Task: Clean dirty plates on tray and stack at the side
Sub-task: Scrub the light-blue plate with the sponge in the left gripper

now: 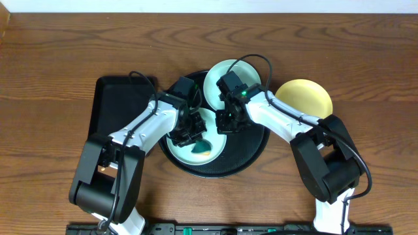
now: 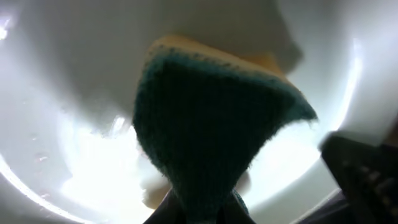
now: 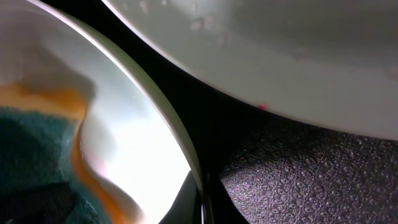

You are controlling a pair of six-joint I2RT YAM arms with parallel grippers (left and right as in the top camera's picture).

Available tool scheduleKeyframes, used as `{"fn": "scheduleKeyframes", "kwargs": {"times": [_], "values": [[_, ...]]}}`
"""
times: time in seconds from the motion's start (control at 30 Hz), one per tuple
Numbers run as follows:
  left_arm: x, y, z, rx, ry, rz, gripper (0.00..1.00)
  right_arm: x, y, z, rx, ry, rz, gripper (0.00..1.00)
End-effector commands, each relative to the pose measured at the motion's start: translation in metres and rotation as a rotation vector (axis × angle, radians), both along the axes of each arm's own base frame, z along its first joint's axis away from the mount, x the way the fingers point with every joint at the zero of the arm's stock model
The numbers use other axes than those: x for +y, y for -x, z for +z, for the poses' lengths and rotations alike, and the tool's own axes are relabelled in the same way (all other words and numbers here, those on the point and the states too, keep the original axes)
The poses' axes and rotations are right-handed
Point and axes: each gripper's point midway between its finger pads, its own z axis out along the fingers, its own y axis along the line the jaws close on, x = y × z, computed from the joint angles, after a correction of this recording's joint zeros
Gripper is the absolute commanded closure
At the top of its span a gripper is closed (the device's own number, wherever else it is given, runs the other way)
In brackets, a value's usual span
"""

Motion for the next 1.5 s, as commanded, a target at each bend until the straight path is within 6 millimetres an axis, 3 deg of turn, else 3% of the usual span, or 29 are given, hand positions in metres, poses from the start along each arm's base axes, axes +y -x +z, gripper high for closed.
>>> {"fn": "scheduleKeyframes", "kwargs": {"times": [0.0, 0.1, 0.3, 0.43, 0.6, 0.7, 0.8, 0.9, 1.13, 1.3, 1.47], "values": [[0.032, -0.001, -0.007, -0.006, -0.186, 0.095, 0.93, -0.006, -0.003, -0.014, 0.011, 0.041, -0.029, 0.99], [0.047, 0.001, -0.008, -0.007, -0.271, 0.131, 0.92, -0.006, -0.003, -0.014, 0.011, 0.041, -0.029, 0.99], [0.048, 0.002, -0.006, -0.004, -0.274, 0.11, 0.93, -0.006, -0.003, -0.014, 0.01, 0.04, -0.029, 0.99], [0.048, -0.02, 0.002, -0.106, -0.293, -0.025, 0.93, -0.006, -0.003, -0.014, 0.011, 0.04, -0.029, 0.99], [0.075, -0.038, 0.008, -0.197, -0.459, -0.059, 0.93, -0.006, -0.003, -0.014, 0.011, 0.041, -0.029, 0.99], [0.077, -0.035, 0.008, -0.186, -0.471, -0.109, 0.93, -0.006, -0.003, -0.014, 0.01, 0.043, -0.03, 0.99], [0.079, -0.017, 0.007, -0.111, -0.47, -0.128, 0.93, -0.006, -0.003, -0.014, 0.009, 0.043, -0.03, 0.99], [0.069, 0.0, 0.005, -0.038, -0.397, -0.148, 0.92, -0.006, -0.003, -0.014, 0.009, 0.043, -0.029, 0.99], [0.001, 0.016, 0.012, -0.016, 0.025, -0.349, 0.93, -0.006, -0.003, -0.014, 0.009, 0.043, -0.03, 0.99], [-0.003, -0.013, 0.011, -0.143, 0.006, -0.35, 0.93, -0.006, -0.003, -0.014, 0.01, 0.043, -0.03, 0.99], [0.018, -0.05, 0.01, -0.285, -0.161, -0.328, 0.92, -0.007, -0.003, -0.014, 0.012, 0.045, -0.029, 0.99]]}}
